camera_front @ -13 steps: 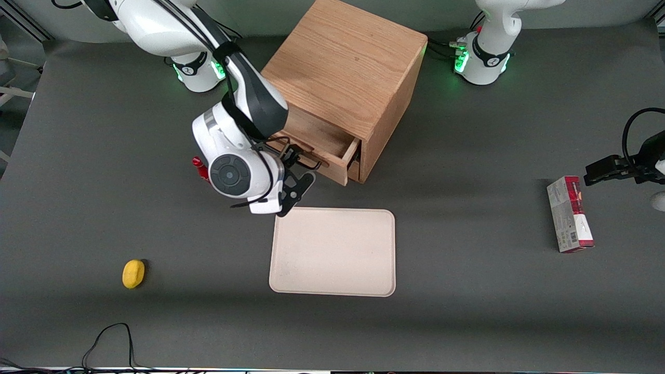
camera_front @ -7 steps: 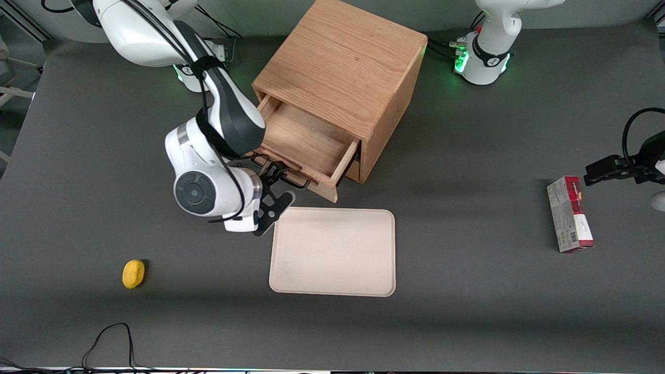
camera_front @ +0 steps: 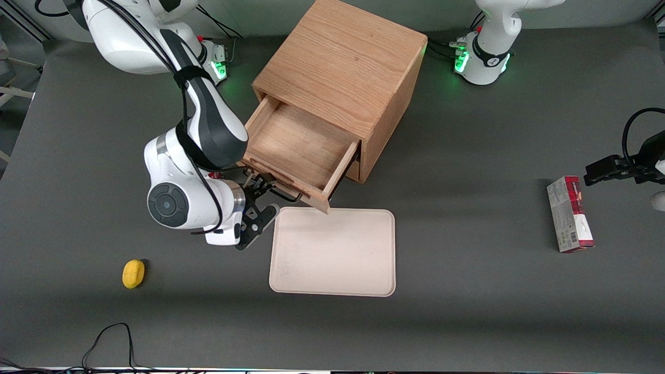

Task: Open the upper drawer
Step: 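Pull the upper drawer outward from the cabinet with the right gripper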

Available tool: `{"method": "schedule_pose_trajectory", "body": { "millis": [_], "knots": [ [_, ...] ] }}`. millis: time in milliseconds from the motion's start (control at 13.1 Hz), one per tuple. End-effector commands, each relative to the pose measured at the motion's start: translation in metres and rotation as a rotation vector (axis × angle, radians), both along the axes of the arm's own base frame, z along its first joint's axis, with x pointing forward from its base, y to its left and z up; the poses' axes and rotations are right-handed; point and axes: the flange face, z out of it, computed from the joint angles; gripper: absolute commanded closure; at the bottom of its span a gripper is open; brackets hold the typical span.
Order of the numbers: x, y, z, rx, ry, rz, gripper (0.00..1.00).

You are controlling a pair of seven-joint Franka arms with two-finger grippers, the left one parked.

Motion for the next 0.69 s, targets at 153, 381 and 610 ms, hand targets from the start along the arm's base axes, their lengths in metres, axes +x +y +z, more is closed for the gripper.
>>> {"method": "schedule_pose_trajectory", "body": {
  "millis": [153, 381, 610],
  "knots": [
    [0.03, -0.019, -0.001, 0.035, -0.056, -0.016, 0.0],
    [0.039, -0.026, 0.0, 0.046, -0.093, -0.04, 0.0],
    [0.046, -0.035, -0.002, 0.049, -0.108, -0.057, 0.0]
  ]
}}
